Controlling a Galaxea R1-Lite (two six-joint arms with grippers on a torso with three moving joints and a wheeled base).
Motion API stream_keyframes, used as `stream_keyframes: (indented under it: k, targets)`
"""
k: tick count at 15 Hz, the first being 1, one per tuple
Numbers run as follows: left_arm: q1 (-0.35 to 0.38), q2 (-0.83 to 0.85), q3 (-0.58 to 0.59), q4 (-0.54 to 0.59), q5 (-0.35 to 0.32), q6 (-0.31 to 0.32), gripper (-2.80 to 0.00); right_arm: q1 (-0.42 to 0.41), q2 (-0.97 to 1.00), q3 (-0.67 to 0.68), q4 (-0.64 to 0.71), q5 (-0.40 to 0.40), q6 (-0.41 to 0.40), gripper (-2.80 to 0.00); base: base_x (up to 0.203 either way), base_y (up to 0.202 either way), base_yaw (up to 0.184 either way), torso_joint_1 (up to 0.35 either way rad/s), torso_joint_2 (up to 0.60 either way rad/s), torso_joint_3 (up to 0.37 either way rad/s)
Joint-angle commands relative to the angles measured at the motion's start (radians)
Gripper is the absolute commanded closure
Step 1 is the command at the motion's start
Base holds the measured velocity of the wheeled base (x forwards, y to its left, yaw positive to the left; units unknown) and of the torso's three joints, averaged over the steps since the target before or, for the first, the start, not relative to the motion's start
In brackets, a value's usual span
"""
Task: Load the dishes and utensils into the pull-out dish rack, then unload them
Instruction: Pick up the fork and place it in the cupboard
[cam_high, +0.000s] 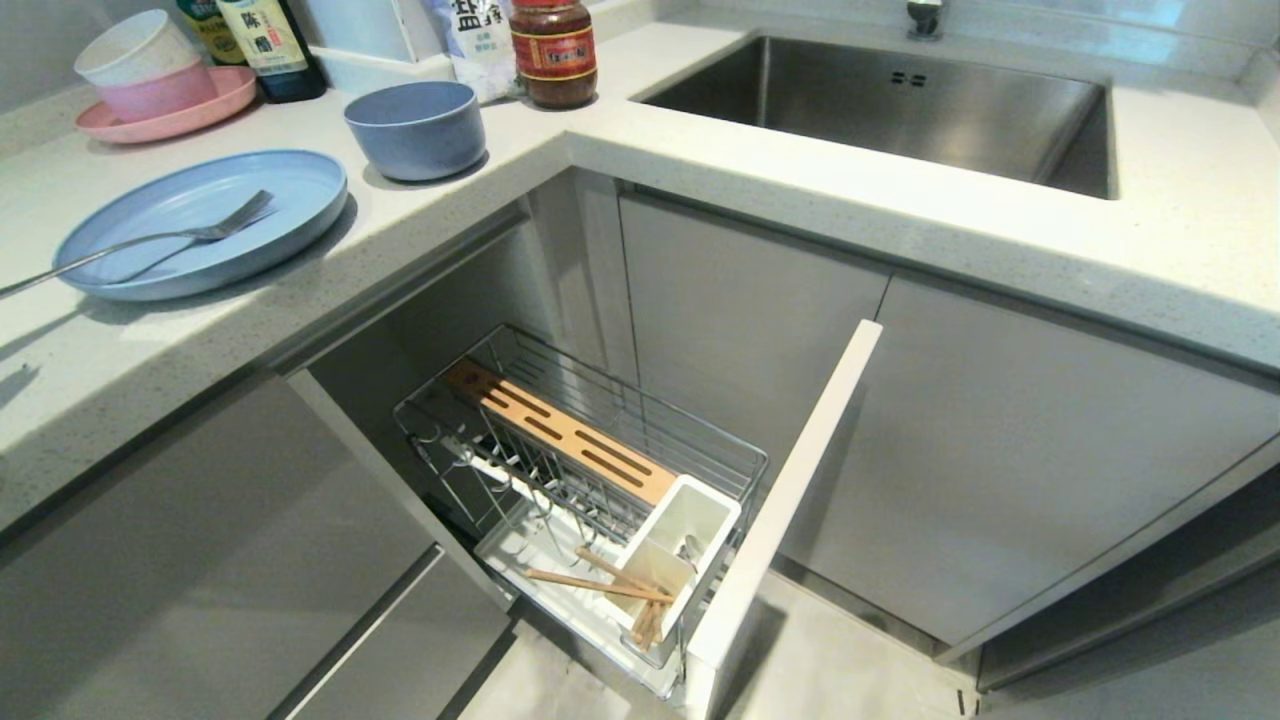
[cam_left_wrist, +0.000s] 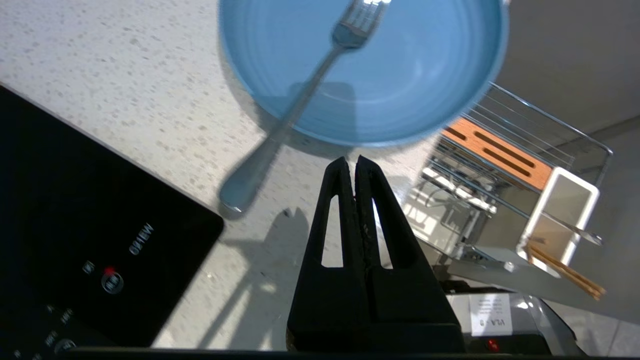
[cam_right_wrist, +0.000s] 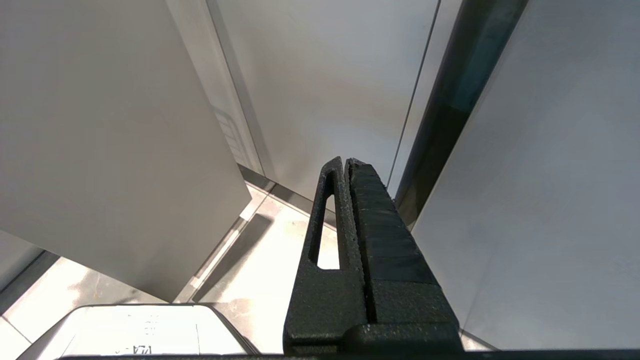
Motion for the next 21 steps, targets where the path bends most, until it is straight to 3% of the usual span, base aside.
stream_keyframes:
  k: [1, 8, 9, 21]
  targets:
    - [0.006, 0.06, -0.006, -0.01, -0.005, 0.003, 0.0, 0.0, -0.004, 0.002, 0.0, 0.0, -0.001, 0.0, 0.0, 0.0, 0.0, 0.0, 0.0, 0.0]
    - [-0.059, 0.125, 0.005, -0.06, -0.006, 0.017, 0.0, 0.0, -0.004, 0.002, 0.0, 0.0, 0.0, 0.0, 0.0, 0.0, 0.0, 0.0, 0.0, 0.0]
    - [-0.07, 0.129, 0.014, -0.074, -0.006, 0.018, -2.8, 0.0, -0.004, 0.002, 0.0, 0.0, 0.0, 0.0, 0.0, 0.0, 0.0, 0.0, 0.0, 0.0]
    - [-0.169, 0.142, 0.231, -0.385, -0.001, 0.027, -2.8, 0.0, -0.004, 0.002, 0.0, 0.0, 0.0, 0.0, 0.0, 0.0, 0.0, 0.0, 0.0, 0.0]
